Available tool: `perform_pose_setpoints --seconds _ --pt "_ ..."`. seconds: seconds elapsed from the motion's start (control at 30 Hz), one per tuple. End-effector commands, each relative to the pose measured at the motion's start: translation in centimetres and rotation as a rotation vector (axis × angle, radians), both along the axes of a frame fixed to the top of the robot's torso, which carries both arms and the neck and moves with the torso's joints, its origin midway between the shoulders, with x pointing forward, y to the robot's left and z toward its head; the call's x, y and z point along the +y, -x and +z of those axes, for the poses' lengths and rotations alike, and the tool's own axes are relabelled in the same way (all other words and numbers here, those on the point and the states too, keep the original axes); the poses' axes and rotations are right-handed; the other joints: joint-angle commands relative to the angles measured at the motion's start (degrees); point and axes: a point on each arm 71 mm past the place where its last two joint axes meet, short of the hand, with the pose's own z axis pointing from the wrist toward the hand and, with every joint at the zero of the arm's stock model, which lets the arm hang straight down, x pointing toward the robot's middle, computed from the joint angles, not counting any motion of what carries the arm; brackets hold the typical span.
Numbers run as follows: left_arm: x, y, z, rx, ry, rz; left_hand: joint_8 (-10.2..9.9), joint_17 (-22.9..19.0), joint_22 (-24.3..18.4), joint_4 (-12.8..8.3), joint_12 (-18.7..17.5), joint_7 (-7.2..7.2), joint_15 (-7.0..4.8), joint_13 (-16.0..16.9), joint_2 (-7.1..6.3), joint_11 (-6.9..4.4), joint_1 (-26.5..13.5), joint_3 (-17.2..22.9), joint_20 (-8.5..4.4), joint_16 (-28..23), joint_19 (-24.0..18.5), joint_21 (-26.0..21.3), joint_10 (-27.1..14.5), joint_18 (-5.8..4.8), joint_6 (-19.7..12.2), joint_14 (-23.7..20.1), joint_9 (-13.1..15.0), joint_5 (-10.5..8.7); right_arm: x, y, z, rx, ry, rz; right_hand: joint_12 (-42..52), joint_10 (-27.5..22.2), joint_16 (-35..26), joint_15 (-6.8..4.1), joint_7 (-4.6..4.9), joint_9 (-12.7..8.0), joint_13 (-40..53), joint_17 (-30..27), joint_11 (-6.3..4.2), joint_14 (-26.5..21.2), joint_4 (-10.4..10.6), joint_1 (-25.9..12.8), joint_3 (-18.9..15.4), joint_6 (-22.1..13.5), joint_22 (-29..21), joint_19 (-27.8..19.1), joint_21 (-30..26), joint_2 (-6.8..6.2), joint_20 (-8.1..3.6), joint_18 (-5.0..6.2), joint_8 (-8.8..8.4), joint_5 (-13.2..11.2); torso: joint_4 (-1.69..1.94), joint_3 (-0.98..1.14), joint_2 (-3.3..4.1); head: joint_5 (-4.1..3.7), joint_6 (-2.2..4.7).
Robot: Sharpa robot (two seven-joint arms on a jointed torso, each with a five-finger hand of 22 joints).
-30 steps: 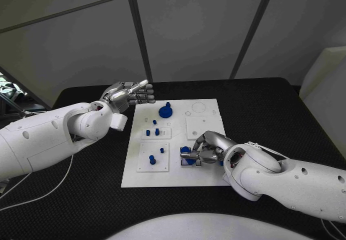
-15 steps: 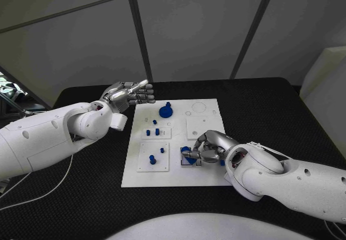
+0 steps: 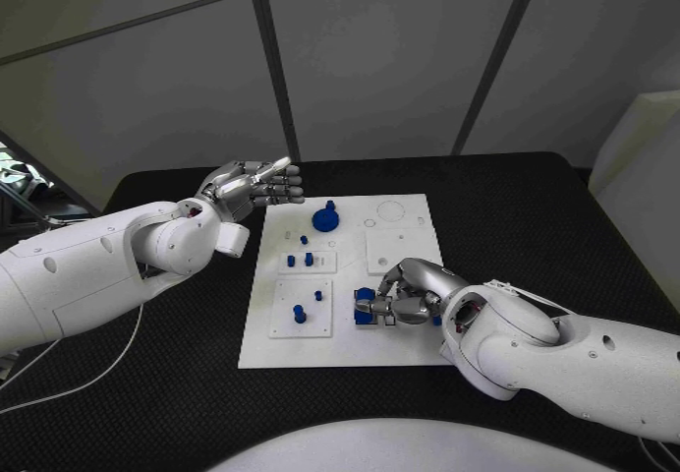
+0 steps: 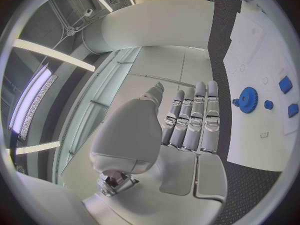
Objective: Assemble the parts on the task board
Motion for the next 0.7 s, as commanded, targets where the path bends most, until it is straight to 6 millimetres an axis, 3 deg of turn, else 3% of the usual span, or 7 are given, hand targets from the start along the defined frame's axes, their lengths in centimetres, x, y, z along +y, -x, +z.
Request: perform_pose_setpoints --seconds 0.03,0.37,0.5,0.57,0.7 --pt "-0.07 0.03 0.11 -0.002 0.003 -0.012 0.1 0.1 -0.1 0.0 0.2 0.04 0.23 0.0 0.01 0.02 0.2 -0.2 0.19 -0.2 -0.1 -0.1 -0.4 -0.75 -0.3 -0.1 -0.1 -0.05 0.15 0.08 0.11 -0.007 0.009 0.028 0.3 0.8 0.1 -0.53 -0.07 0.1 4.9 9.0 -0.3 4.9 -0.2 0.9 0.1 0.6 13.9 4.4 0.2 0.26 -0.4 -0.72 -0.28 0.6 0.03 -0.02 0.06 0.04 0.04" --pt "-0.08 0.09 0.11 -0.003 -0.002 -0.018 0.1 0.1 -0.1 0.0 0.2 0.06 0.25 0.0 0.03 0.04 0.2 -0.3 0.2 -0.2 -0.1 -0.1 -0.4 -0.76 -0.4 -0.1 -0.1 -0.05 -0.13 -0.28 -0.11 -0.017 0.033 0.016 0.5 1.1 0.3 -0.83 -0.45 0.5 5.4 9.3 -0.66 4.9 -1.7 8.0 1.1 1.7 14.1 4.7 0.5 1.94 -0.67 -0.83 -0.89 1.7 0.03 -0.01 0.12 0.01 0.04" --pt "-0.07 0.1 0.11 -0.003 -0.003 -0.019 0.1 0.1 -0.1 0.0 0.2 0.06 0.25 0.0 0.03 0.04 0.2 -0.3 0.2 -0.2 -0.1 -0.1 -0.4 -0.76 -0.4 -0.1 -0.1 -0.05 -0.12 -0.44 -0.25 -0.018 0.045 0.012 0.6 1.3 0.3 -1.23 -0.94 0.7 5.7 9.4 -1.12 4.9 -4.1 13.2 2.8 2.4 14.2 4.9 0.7 3.2 -0.97 -0.88 -0.86 -2.1 0.05 -0.03 0.06 0.02 -0.09" --pt "-0.05 0.11 0.11 -0.003 -0.003 -0.019 0.1 0.1 -0.1 0.0 0.2 0.06 0.25 0.0 0.03 0.04 0.2 -0.3 0.2 -0.2 -0.1 -0.1 -0.4 -0.76 -0.4 -0.1 -0.1 -0.05 -0.19 -0.54 -0.29 -0.023 0.051 0.005 0.6 1.3 0.4 -1.35 -1.07 0.8 5.7 9.5 -1.24 5.0 -5.1 15.4 3.7 2.6 14.3 4.9 0.8 3.81 -1.16 -0.9 -1.06 -6.4 0.06 -0.03 0.06 0.01 -0.15" --pt "0.0 0.11 0.11 -0.002 -0.004 -0.017 0.1 0.1 -0.1 0.0 0.2 0.06 0.25 0.0 0.03 0.04 0.2 -0.3 0.2 -0.2 -0.1 -0.1 -0.4 -0.76 -0.4 -0.1 -0.1 -0.05 -0.31 -0.67 -0.25 -0.039 0.06 -0.005 0.7 1.4 0.4 -1.39 -1.18 0.8 5.9 9.6 -1.32 5.0 -5.7 16.6 4.1 2.9 14.3 5.0 0.9 3.92 -1.22 -0.93 -1.16 -7.7 -0.02 -0.03 0.03 0.13 -0.13"
